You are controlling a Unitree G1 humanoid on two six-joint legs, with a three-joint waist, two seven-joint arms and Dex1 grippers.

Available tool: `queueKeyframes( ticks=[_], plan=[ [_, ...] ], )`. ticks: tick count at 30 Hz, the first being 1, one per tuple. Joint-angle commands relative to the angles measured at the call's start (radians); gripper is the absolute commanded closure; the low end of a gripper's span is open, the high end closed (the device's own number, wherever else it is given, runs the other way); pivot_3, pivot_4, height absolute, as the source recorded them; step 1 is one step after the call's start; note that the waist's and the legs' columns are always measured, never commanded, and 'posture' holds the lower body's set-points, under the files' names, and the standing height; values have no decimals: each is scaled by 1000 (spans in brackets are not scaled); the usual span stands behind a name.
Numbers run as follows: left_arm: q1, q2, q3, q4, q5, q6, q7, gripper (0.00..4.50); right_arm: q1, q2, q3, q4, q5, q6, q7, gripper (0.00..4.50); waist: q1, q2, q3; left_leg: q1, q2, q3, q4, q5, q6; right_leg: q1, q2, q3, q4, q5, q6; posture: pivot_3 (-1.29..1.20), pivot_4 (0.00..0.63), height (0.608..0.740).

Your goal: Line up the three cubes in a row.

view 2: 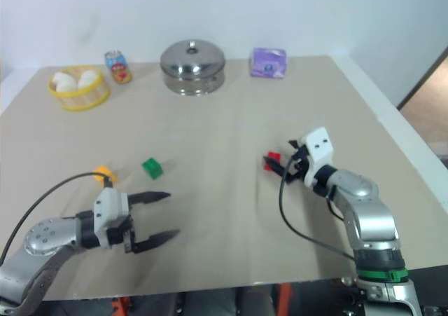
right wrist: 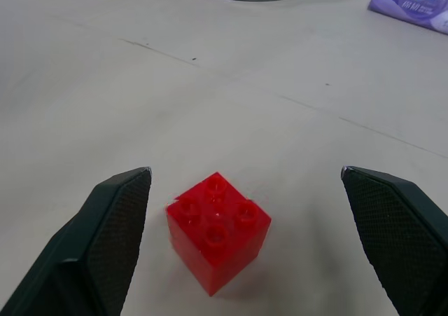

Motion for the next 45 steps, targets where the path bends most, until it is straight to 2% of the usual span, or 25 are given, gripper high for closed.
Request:
queueKeyframes(
  ticks=[1,8,16,22,35,40,42,43,45],
  plan=[
    [3,12,12,-38,-24,6,-3,49,-7,-22,11,20,-20,-49,41,4,0,0,0,0,1,0,0,0,0,0,1,0,0,0,-1,0,150,740],
    [-6,18,18,-44,-31,16,0,49,-40,-22,37,120,-60,-104,86,4,0,0,0,2,7,0,0,0,0,0,9,1,0,1,-7,0,150,740],
    [17,16,16,-69,-29,26,17,49,-84,-2,57,170,-72,-125,103,4,-1,0,0,3,8,1,-1,0,0,-1,10,2,0,2,-7,0,150,740],
    [13,16,14,-77,-29,36,30,49,-116,24,83,170,-91,-100,91,4,-1,0,0,3,8,2,-1,0,0,-1,10,3,0,2,-7,0,150,740],
    [22,9,11,-104,-29,53,67,49,-84,29,101,133,-116,-38,68,4,-1,0,0,3,8,2,-1,0,0,-1,10,3,0,2,-7,0,150,740],
    [13,8,10,-100,-29,57,74,0,-84,33,97,126,-114,-28,58,1451,-1,0,0,3,8,2,-1,0,0,-1,10,3,0,2,-7,0,150,740],
    [12,8,10,-100,-29,58,74,0,-82,33,96,122,-118,-31,51,2295,-1,0,0,3,8,2,-1,0,0,-1,10,3,0,2,-7,0,150,740],
    [12,8,9,-100,-29,58,74,0,-81,32,96,120,-120,-33,49,2554,-1,0,0,3,8,2,-1,0,0,-1,10,3,0,2,-7,0,150,740],
    [12,9,7,-103,-30,59,74,0,-80,29,99,116,-127,-43,48,2554,-1,0,0,3,8,2,-1,0,0,-1,10,3,0,2,-7,0,150,740]
  ],
)
